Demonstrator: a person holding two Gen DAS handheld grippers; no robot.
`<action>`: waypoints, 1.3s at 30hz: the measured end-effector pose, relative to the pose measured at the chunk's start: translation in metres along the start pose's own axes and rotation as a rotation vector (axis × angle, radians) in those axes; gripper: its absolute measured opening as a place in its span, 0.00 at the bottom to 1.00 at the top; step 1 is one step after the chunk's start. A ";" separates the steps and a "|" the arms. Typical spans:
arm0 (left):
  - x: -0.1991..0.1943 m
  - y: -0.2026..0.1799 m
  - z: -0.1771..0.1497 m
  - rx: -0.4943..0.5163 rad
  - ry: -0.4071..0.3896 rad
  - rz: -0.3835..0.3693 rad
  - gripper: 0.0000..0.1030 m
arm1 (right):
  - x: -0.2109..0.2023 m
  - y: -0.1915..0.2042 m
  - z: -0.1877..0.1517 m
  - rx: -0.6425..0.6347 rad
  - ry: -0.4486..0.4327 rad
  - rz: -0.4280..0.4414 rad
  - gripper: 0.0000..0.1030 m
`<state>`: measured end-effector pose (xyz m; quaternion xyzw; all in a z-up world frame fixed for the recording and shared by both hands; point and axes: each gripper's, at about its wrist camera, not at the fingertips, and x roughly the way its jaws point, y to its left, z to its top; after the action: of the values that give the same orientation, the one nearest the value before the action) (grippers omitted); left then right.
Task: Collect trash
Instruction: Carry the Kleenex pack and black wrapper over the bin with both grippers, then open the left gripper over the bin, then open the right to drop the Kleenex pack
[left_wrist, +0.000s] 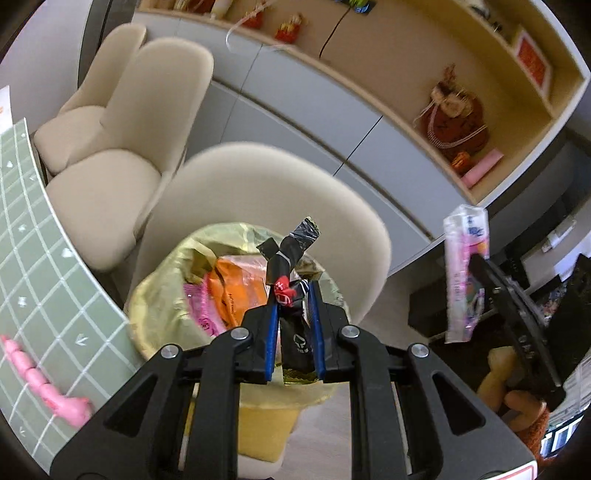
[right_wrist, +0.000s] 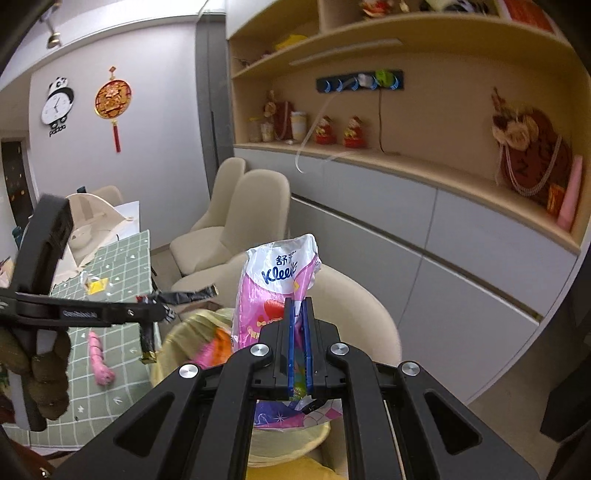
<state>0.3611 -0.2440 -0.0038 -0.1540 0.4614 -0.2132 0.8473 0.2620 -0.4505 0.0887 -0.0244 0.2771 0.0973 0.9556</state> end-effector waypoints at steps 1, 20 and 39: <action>0.014 -0.002 0.000 0.001 0.017 0.025 0.13 | 0.004 -0.004 -0.001 0.004 0.008 0.001 0.06; 0.020 0.020 -0.009 -0.092 0.049 0.081 0.49 | 0.070 -0.004 -0.021 0.027 0.122 0.128 0.06; -0.048 0.034 -0.025 -0.095 -0.146 0.167 0.56 | 0.096 0.032 -0.015 -0.030 0.140 0.189 0.06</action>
<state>0.3244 -0.1918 0.0021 -0.1703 0.4193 -0.1079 0.8852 0.3270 -0.4039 0.0253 -0.0191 0.3426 0.1891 0.9201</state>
